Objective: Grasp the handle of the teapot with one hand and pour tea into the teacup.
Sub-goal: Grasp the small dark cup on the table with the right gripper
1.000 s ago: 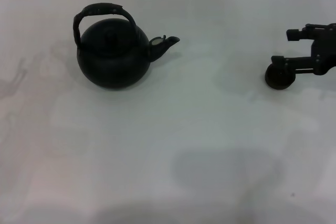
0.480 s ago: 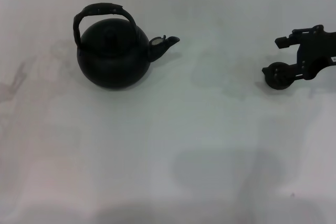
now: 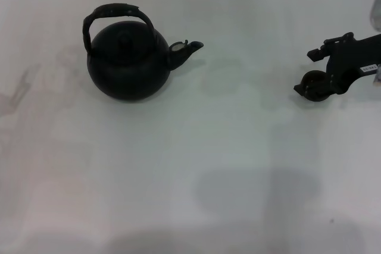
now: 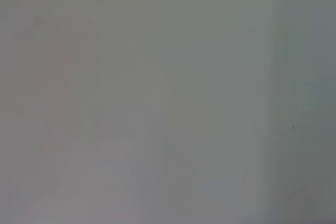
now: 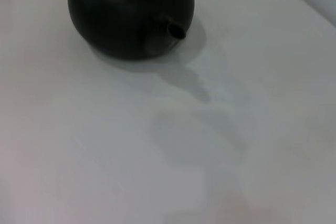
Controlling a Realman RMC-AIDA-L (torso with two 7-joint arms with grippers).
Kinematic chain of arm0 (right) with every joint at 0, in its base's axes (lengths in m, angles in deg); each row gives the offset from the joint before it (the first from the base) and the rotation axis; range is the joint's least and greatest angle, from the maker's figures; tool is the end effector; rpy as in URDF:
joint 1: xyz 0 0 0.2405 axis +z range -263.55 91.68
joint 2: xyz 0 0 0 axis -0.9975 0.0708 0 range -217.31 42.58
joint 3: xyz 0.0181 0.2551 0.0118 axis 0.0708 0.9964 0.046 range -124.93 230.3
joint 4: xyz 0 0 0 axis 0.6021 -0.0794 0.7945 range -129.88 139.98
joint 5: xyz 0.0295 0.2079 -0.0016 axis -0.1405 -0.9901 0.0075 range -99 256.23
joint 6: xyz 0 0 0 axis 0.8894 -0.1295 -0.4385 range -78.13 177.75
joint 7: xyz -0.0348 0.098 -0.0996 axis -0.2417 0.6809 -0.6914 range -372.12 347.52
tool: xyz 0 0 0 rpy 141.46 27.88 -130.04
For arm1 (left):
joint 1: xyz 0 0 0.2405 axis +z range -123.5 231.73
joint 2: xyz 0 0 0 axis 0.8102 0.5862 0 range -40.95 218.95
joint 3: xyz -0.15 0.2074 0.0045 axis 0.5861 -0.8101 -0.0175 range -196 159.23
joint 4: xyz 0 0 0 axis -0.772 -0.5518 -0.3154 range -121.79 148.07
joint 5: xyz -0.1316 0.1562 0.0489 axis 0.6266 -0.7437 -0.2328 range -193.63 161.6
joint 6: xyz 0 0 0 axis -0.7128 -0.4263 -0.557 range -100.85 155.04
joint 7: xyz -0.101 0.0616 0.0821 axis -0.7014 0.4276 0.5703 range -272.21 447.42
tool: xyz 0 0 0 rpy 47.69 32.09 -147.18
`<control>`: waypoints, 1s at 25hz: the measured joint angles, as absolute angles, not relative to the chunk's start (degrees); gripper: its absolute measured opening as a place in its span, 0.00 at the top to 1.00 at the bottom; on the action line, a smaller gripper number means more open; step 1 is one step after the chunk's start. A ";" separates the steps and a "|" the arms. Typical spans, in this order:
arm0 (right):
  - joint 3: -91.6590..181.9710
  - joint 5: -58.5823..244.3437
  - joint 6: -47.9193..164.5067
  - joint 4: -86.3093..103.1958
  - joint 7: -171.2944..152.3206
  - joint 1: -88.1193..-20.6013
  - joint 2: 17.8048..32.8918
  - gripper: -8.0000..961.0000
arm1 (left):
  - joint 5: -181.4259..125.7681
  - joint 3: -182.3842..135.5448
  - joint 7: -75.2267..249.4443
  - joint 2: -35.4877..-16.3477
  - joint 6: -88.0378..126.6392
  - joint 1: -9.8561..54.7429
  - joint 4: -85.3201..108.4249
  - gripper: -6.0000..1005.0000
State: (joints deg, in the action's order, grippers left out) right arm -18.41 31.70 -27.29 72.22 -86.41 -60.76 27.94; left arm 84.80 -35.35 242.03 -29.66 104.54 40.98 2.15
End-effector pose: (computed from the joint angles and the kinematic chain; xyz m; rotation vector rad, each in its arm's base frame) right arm 0.2555 0.3511 0.0199 -2.7440 0.4519 -0.2543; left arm -0.3954 0.2495 0.0316 -1.6688 -0.5493 -0.6211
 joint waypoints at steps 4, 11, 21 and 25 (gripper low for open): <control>-22.00 35.72 -25.85 72.63 -83.18 -59.63 27.95 0.12 | 84.79 -35.35 242.03 -29.66 104.45 41.03 2.15 0.12; -24.30 40.16 -24.88 72.40 -79.59 -58.28 27.95 0.11 | 84.79 -35.27 242.03 -29.66 103.75 40.98 2.15 0.12; -24.48 42.42 -25.41 71.39 -76.96 -58.16 27.93 0.11 | 84.80 -35.26 242.08 -29.65 103.64 40.65 2.15 0.12; -24.49 42.61 -25.10 70.70 -76.68 -58.32 27.95 0.12 | 84.89 -35.26 242.15 -29.66 103.64 40.59 2.16 0.12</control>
State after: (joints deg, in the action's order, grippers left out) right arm -24.49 42.61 -25.10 70.70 -76.68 -58.32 27.95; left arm 84.89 -35.26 242.15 -29.66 103.64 40.59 2.16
